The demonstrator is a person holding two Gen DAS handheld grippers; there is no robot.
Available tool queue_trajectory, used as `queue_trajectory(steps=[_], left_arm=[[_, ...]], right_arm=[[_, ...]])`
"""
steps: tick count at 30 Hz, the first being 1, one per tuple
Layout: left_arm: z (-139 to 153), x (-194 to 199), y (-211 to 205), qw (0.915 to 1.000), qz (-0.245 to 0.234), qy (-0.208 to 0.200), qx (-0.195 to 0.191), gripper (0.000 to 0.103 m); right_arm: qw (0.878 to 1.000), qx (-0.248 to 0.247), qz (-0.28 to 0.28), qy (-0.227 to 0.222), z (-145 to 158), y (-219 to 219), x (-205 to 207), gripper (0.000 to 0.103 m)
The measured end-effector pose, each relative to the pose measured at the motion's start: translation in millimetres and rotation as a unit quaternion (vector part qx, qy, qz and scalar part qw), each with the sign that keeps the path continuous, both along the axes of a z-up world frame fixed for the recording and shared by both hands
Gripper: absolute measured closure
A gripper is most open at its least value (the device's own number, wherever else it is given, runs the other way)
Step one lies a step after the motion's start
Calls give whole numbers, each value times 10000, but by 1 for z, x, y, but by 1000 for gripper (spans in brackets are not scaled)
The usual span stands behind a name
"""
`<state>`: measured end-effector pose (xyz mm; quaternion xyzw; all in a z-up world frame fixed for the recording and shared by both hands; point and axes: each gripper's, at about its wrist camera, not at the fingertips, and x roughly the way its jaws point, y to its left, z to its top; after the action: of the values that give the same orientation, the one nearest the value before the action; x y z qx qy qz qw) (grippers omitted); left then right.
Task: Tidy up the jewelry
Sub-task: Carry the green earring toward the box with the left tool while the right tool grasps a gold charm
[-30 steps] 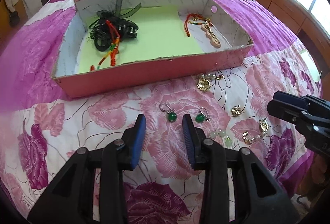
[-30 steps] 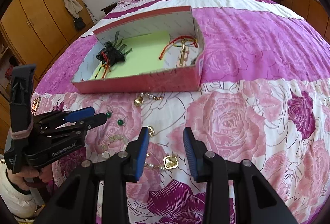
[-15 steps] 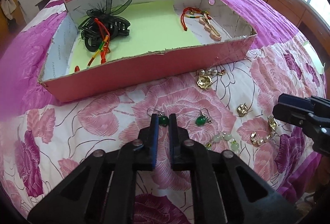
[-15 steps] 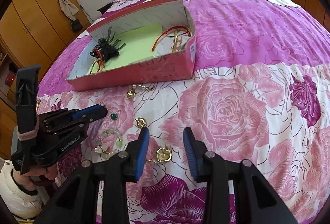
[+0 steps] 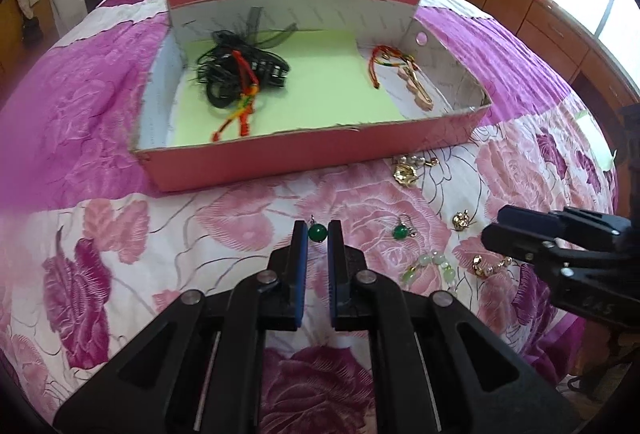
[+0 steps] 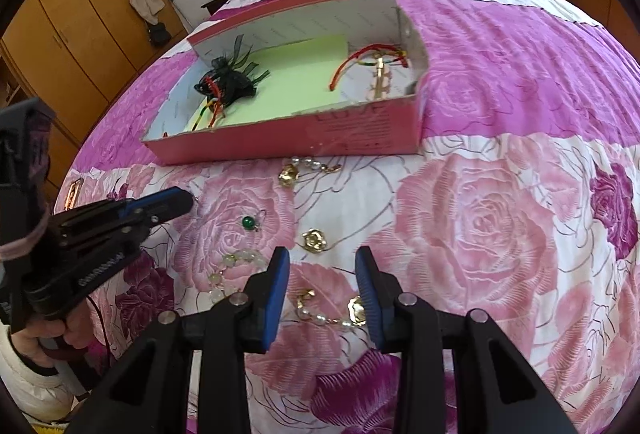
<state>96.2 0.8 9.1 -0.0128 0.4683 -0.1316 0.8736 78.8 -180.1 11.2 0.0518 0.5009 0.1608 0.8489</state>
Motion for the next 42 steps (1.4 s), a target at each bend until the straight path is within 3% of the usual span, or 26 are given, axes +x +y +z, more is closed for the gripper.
queue_trajectory(steps=[9,16,22,42], left_arm=[[6,-5,22,9999,142,-72,28,102],[5,-6,31,9999,105,-75,-67,102],[6,-11,32,9997,136,-135,-119,102],[40,-8,33,9972,451,-511,-298,102]], right_arm=[[9994,-301,0,150,-15,18,13,67],[9981,-580,-3,203,-21,31,16,86],[9984,-554,-39,141,-21,31,12,87],[9984,8,67,-554,33,9,-2,87]])
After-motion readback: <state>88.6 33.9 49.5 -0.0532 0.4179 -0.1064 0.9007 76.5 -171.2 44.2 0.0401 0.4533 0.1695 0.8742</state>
